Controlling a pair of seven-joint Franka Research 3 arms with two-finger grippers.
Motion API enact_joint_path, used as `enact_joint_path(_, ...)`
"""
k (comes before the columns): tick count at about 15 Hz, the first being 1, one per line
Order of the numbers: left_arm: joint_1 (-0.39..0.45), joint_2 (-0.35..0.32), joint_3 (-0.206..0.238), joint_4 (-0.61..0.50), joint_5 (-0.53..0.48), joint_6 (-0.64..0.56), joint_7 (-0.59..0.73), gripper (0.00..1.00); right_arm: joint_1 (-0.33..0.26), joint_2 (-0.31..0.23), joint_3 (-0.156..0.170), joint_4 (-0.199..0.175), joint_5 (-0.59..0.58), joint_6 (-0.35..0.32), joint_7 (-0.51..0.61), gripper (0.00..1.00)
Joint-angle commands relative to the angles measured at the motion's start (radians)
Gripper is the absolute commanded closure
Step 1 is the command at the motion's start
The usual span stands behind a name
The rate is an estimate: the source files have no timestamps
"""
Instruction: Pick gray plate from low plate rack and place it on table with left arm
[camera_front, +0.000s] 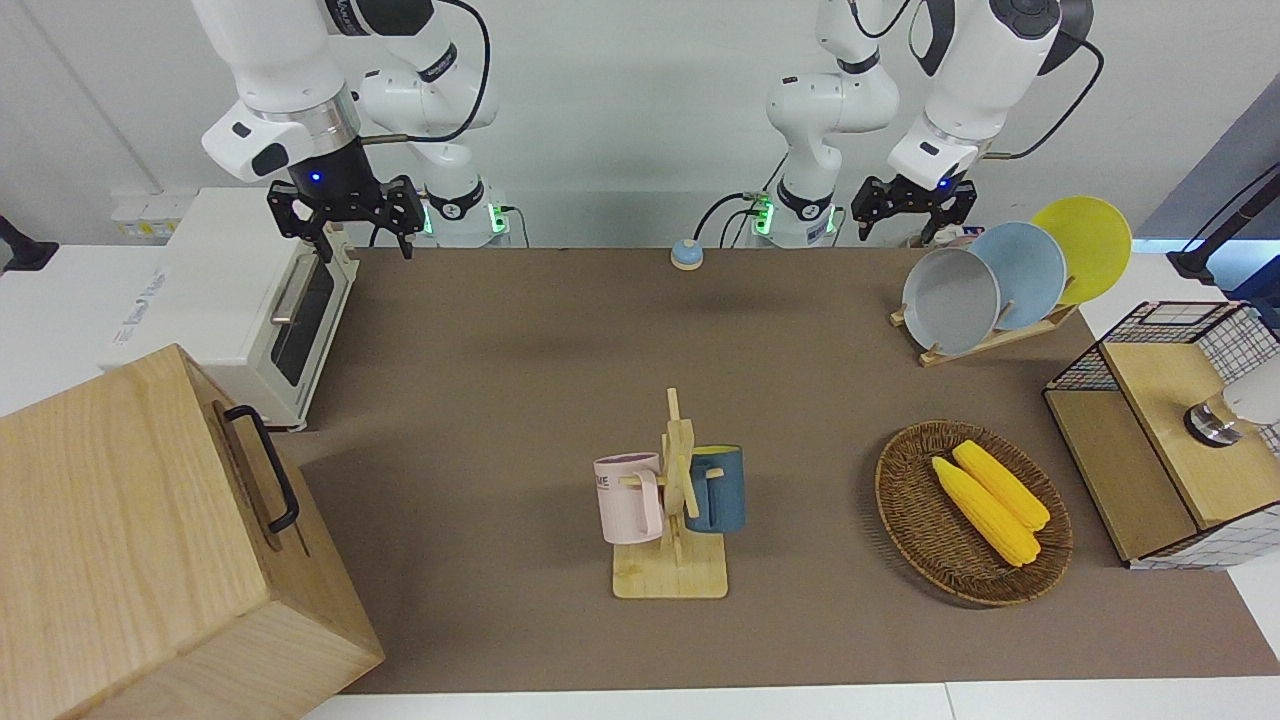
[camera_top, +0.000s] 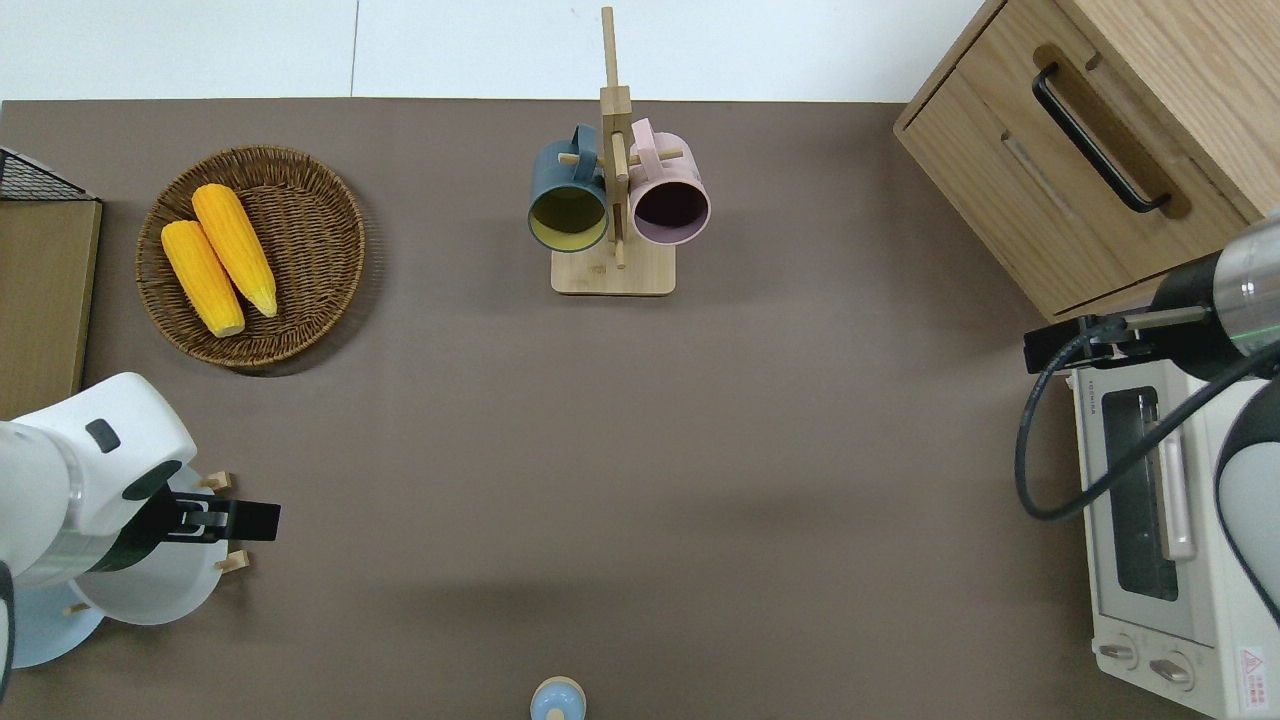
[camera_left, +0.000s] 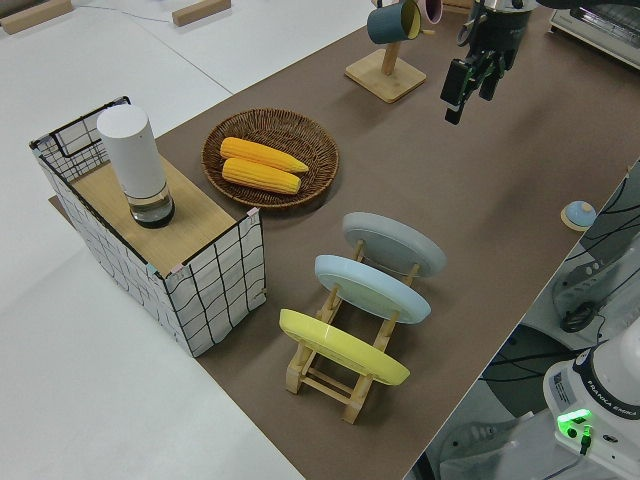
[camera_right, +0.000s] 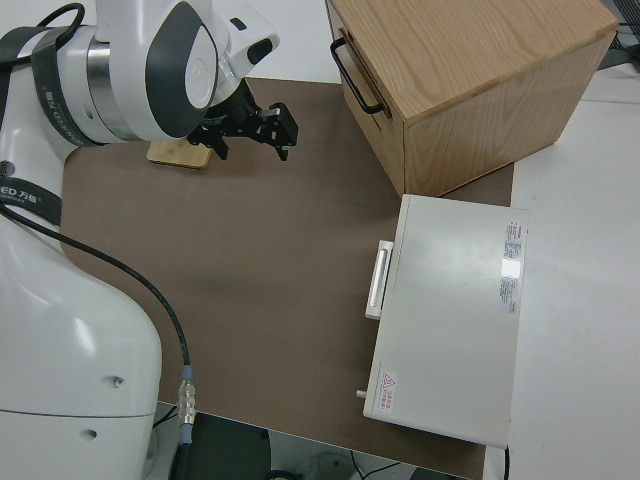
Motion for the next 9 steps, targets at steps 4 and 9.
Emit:
enact_joint_path(4,0.002,-0.007,0.018,0.009,0.017,-0.021,0.011,0.01,-0.022,0.009,0.02,0.021,-0.003,-0.016,0.013,0.017)
enact_joint_path(9,0.003,-0.009,0.02,0.009,0.017,-0.031,0.011,0.01,-0.022,0.009,0.02,0.02,-0.003,-0.016,0.013,0.017)
